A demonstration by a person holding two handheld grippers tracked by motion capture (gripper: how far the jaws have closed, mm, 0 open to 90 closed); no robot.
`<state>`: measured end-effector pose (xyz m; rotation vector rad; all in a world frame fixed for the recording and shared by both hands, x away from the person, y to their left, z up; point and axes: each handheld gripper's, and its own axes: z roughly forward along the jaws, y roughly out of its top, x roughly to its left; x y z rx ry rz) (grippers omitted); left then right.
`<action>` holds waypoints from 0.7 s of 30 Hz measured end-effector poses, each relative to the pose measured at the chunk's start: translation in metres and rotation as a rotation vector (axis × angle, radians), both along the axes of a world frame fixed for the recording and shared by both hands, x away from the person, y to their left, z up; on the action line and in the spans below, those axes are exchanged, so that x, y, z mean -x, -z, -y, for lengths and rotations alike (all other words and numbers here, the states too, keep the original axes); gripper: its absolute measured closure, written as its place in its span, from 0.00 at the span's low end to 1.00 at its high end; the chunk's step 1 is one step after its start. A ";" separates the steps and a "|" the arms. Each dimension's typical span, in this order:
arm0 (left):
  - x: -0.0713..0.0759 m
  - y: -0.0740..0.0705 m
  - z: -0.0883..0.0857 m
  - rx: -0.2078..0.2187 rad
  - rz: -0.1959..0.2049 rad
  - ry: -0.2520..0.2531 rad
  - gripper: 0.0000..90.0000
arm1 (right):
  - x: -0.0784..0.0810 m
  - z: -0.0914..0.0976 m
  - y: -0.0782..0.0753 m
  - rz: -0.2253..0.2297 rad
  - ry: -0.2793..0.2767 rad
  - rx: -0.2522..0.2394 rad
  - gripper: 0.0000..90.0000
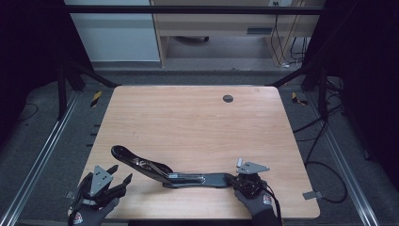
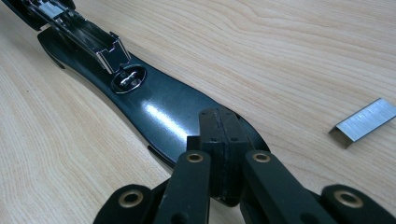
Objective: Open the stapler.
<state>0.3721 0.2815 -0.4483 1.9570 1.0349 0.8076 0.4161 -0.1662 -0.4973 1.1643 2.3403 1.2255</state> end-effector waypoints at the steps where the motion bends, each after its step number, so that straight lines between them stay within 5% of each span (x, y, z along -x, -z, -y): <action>1: -0.001 0.001 0.000 -0.004 -0.001 -0.004 0.46 | 0.000 0.000 0.000 -0.003 0.002 0.001 1.00; 5: -0.003 0.005 -0.001 -0.018 0.006 -0.017 0.48 | 0.001 -0.001 -0.003 0.005 0.009 0.032 1.00; 14: -0.009 0.012 -0.005 0.003 -0.013 -0.052 0.52 | -0.003 0.019 -0.016 0.074 0.092 -0.014 0.93; 21: -0.014 0.017 -0.005 0.006 -0.041 -0.039 0.52 | -0.012 0.028 -0.019 0.067 0.167 0.050 0.87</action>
